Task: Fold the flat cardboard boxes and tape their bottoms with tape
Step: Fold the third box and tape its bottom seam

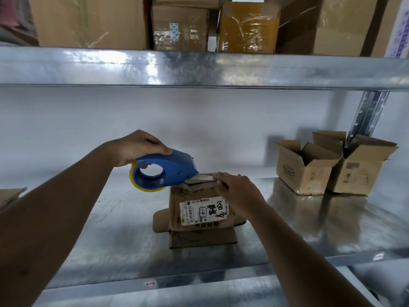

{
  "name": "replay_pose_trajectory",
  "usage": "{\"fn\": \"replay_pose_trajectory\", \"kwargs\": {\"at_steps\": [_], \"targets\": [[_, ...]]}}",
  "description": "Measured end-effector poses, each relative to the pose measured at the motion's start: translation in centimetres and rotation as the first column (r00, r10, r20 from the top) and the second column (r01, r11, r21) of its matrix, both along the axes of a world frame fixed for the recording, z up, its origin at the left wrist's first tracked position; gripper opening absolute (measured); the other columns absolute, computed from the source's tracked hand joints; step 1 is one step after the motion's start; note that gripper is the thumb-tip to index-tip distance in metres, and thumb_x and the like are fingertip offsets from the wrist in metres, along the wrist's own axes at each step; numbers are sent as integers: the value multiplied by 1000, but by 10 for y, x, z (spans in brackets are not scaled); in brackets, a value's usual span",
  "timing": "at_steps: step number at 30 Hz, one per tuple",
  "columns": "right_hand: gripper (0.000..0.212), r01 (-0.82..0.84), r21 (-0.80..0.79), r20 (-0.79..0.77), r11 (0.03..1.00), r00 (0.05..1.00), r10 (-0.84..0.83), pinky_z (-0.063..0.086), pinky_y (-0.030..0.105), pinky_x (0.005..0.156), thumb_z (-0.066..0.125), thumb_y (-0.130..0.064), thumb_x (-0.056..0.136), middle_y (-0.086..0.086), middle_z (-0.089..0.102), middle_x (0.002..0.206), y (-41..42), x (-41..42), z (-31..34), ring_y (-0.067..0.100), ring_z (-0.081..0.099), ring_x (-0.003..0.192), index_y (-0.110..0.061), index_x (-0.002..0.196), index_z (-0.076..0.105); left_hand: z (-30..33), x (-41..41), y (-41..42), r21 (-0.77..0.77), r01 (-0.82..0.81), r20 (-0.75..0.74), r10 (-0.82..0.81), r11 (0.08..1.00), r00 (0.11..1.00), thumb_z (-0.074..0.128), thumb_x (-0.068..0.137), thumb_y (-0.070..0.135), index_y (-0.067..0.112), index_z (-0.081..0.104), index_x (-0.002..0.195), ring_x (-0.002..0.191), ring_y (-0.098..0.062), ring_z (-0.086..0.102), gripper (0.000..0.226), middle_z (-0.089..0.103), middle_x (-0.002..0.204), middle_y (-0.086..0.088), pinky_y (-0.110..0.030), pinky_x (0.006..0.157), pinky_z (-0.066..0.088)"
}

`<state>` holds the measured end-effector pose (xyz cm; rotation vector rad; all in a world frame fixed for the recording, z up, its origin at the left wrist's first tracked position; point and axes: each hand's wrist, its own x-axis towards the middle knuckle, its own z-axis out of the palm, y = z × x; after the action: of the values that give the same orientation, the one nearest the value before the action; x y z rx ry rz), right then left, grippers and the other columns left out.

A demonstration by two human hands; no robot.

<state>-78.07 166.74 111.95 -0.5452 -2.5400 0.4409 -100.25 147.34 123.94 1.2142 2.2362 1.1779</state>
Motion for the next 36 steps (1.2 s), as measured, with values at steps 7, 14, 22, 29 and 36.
{"fn": "replay_pose_trajectory", "kwargs": {"at_steps": [7, 14, 22, 29, 36], "targets": [[47, 6, 43, -13, 999, 1000, -6, 61, 33, 85, 36, -43, 106, -13, 61, 146, 1, -4, -3, 10, 70, 106, -27, 141, 62, -13, -12, -25, 26, -60, 12, 60, 998, 998, 84, 83, 33, 18, 83, 91, 80, -26, 67, 16, 77, 88, -8, -33, 59, 55], [51, 31, 69, 28, 997, 999, -33, 56, 26, 65, 27, -49, 104, -11, 68, 134, 2, -3, -1, 4, 66, 82, -34, 141, 59, -27, -30, -49, 40, -43, 60, 41, 998, 997, 91, 19, 77, 19, 83, 94, 70, -20, 69, 95, 77, 88, -10, -32, 59, 56], [20, 155, 205, 284, 966, 935, -211, 52, 42, 95, 54, -31, 101, -2, 63, 83, -38, -31, 41, 22, 60, 86, -19, 101, 68, -45, -31, -48, 134, -63, 61, 55, 989, 997, 95, 63, 36, 18, 83, 92, 76, -20, 73, 36, 79, 91, -6, -29, 62, 57], [24, 36, 161, 184, 986, 981, -66, 36, 22, 55, 43, -19, 106, -1, 68, 102, -64, -48, 22, 11, 61, 82, -19, 116, 65, -53, -41, -57, 214, -59, 54, 48, 975, 997, 82, 86, 24, 13, 82, 101, 92, -28, 74, 18, 79, 97, -8, -34, 78, 56], [46, 26, 257, 144, 966, 987, -65, 44, 42, 114, 35, -35, 110, -4, 46, 160, -58, -45, 0, 15, 45, 145, -24, 152, 50, -67, -48, -63, 230, -29, 77, 11, 973, 997, 84, 78, 36, 15, 83, 99, 93, -33, 74, 29, 79, 98, -10, -37, 79, 57]]}}
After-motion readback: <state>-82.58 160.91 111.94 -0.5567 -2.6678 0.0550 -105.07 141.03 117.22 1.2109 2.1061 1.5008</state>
